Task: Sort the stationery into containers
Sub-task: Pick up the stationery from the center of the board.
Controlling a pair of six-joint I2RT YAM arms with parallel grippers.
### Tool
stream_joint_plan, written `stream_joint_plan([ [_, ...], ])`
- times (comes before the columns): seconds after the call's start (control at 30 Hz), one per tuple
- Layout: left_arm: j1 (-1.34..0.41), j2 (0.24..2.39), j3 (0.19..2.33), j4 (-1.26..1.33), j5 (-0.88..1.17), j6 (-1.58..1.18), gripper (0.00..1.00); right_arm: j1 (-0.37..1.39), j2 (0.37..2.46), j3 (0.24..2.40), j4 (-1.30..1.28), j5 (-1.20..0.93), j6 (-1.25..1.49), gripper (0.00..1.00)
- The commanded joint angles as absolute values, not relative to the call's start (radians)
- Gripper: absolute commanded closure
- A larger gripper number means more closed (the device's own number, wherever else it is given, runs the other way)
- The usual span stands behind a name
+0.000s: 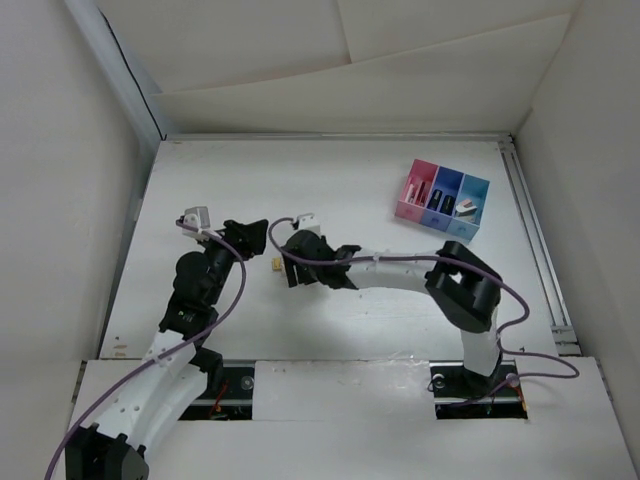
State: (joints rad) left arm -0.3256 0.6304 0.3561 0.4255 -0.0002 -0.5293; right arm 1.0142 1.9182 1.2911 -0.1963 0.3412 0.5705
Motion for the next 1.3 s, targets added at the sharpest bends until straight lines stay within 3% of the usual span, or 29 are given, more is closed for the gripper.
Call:
stream_joint_plan([
  [0.0, -0.328, 0.583, 0.382, 0.417, -0.084, -0.531, 0.31, 1.055, 1.969, 1.364, -0.190, 0.275, 0.587, 0.28],
  [0.27, -0.328, 0.390, 0.354, 0.308, -0.296, -0.589, 0.31, 1.078, 2.078, 1.471, -0.190, 0.333, 0.588, 0.30],
  [0.47, -0.328, 0.333, 0.333, 0.299, -0.324, -0.609, 0.31, 1.078, 2.161, 1.506, -0.213, 0.480, 0.597, 0.48],
  [0.53, -0.328, 0.360, 0.333, 0.299, -0.324, -0.609, 0.31, 1.078, 2.174, 1.516, -0.213, 0.489, 0.606, 0.61],
  [0.77, -0.328, 0.400, 0.344, 0.308, -0.299, -0.609, 0.31, 1.069, 2.093, 1.487, -0.213, 0.586, 0.624, 0.85],
  [0.9, -0.328, 0.432, 0.344, 0.347, -0.253, -0.600, 0.31, 0.976, 1.910, 1.393, -0.213, 0.624, 0.624, 0.86],
  [1.03, -0.328, 0.515, 0.365, 0.373, -0.169, -0.580, 0.30, 0.760, 1.711, 1.280, -0.204, 0.615, 0.603, 0.86],
  [1.1, -0.328, 0.593, 0.390, 0.385, -0.122, -0.571, 0.30, 0.530, 1.625, 1.231, -0.213, 0.604, 0.594, 0.86],
  [1.27, -0.328, 0.655, 0.410, 0.394, -0.069, -0.561, 0.31, 0.307, 1.568, 1.197, -0.247, 0.595, 0.603, 0.86],
])
